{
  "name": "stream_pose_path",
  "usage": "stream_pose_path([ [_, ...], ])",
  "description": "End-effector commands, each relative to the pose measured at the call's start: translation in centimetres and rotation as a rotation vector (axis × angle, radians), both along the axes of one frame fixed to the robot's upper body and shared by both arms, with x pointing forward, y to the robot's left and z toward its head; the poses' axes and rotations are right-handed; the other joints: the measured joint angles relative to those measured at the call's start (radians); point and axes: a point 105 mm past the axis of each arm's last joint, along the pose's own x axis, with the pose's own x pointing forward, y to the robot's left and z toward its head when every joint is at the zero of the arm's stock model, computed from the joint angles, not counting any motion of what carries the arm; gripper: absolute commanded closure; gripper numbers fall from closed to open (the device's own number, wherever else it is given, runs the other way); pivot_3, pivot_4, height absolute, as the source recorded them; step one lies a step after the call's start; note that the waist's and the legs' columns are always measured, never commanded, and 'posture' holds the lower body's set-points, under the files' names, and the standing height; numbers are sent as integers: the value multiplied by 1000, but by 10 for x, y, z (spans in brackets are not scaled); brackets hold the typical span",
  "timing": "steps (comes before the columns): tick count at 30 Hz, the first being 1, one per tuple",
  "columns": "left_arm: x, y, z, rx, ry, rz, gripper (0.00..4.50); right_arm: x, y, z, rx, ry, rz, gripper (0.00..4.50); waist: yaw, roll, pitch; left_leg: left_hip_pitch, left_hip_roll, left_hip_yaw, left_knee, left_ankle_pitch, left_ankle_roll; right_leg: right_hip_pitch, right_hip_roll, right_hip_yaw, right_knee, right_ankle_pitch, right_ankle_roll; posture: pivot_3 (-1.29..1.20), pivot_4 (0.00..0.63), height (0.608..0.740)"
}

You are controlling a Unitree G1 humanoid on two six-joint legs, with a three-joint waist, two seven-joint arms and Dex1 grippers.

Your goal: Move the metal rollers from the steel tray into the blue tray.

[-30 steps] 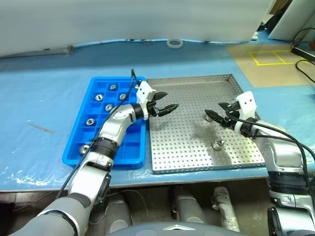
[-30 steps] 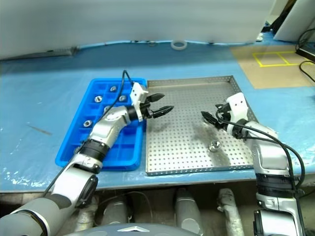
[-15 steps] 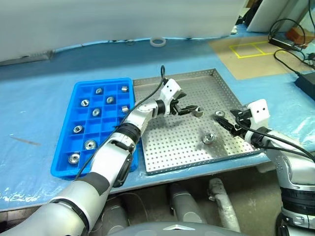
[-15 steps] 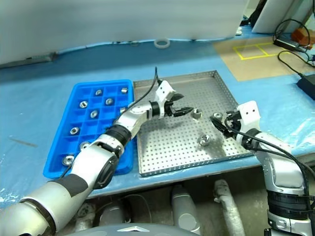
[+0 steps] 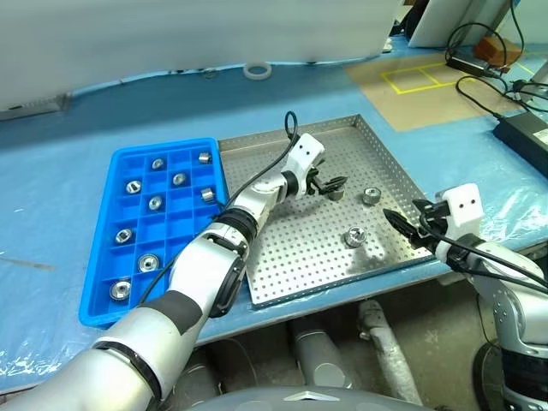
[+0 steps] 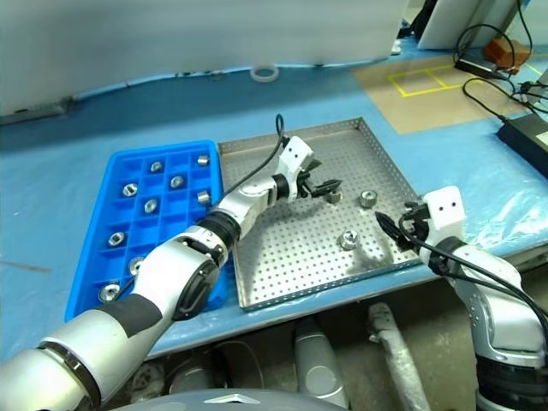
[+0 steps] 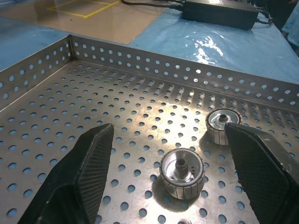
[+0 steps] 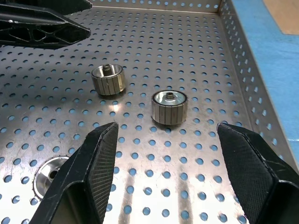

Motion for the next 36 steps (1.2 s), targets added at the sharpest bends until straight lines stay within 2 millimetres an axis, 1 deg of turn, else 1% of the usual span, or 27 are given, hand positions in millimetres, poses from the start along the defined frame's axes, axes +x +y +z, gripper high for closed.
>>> stream_pose_path([
  [1,-1,-7,8,1,-40,-11,500,-9,-6,16,-17,-55,-37,923,-14,0,0,0,0,0,2,-1,1,0,0,0,0,-1,1,-871,150,740],
  [3,0,-6,5,17,-37,12,500,-14,-9,15,-21,-54,-59,923,-29,0,0,-1,-1,0,3,-2,2,1,-2,-1,0,-2,3,-892,150,740],
  [4,2,-6,3,26,-38,32,500,-16,-10,15,-22,-55,-67,923,-38,0,0,-1,-2,0,4,-2,2,1,-3,-1,0,-4,7,-904,150,740],
  [6,4,-4,2,39,-41,69,500,-19,-11,16,-23,-55,-76,923,-57,0,0,-2,-4,0,5,-3,3,1,-5,-1,0,-6,10,-909,150,740],
  [9,9,-2,-2,82,-63,137,500,-21,-11,15,-24,-55,-83,923,-90,0,0,-3,-13,-1,6,-6,3,1,-13,-2,0,-6,17,-923,150,740],
  [12,13,1,-6,126,-79,204,500,-21,-9,14,-24,-55,-84,923,-123,0,0,-6,-16,-2,9,-8,6,1,-17,-2,-1,-6,21,-923,150,740],
  [15,17,4,-9,164,-100,256,500,-21,-7,15,-22,-57,-80,923,-143,0,0,-10,-17,-3,13,-9,9,1,-20,-4,-1,-6,26,-921,150,740],
  [18,18,7,-13,165,-76,293,500,-21,-9,13,-33,-50,-83,923,-161,0,0,-12,-19,-4,15,-10,10,1,-24,-8,-1,-6,31,-912,150,740],
  [21,20,17,-29,152,42,343,500,-18,-6,10,-32,-44,-71,923,-171,0,0,-13,-22,-4,15,-12,12,1,-29,-9,-1,-6,36,-912,150,740],
  [24,19,24,-40,126,143,373,1066,-15,0,9,-30,-44,-51,882,-182,0,0,-15,-24,-5,16,-13,14,1,-30,-9,-1,-7,38,-892,150,740],
  [27,18,28,-46,108,191,379,2027,-13,1,9,-29,-44,-46,882,-186,0,0,-16,-27,-5,16,-14,16,1,-33,-9,-1,-8,40,-882,150,740],
  [29,19,29,-45,81,211,378,2673,-12,2,8,-29,-43,-43,882,-186,0,0,-16,-28,-6,16,-15,17,2,-34,-9,-1,-9,41,-874,150,740],
  [30,19,28,-43,57,220,368,2801,-12,2,8,-27,-44,-40,882,-186,0,0,-16,-29,-6,16,-15,17,2,-35,-9,-1,-9,41,-869,150,740],
  [33,16,24,-36,-9,239,290,2793,-9,5,9,-21,-50,-28,882,-186,0,0,-16,-30,-6,16,-15,18,3,-36,-9,-1,-10,42,-843,150,740],
  [35,15,24,-29,-46,209,252,2793,-4,9,11,-2,-63,-9,882,-186,0,0,-16,-30,-6,16,-15,18,3,-37,-10,-1,-10,42,-843,150,740],
  [36,17,27,-22,-103,204,236,2793,-1,15,12,16,-69,17,882,-186,0,0,-16,-31,-6,16,-16,19,3,-37,-10,-1,-10,42,-800,150,740],
])
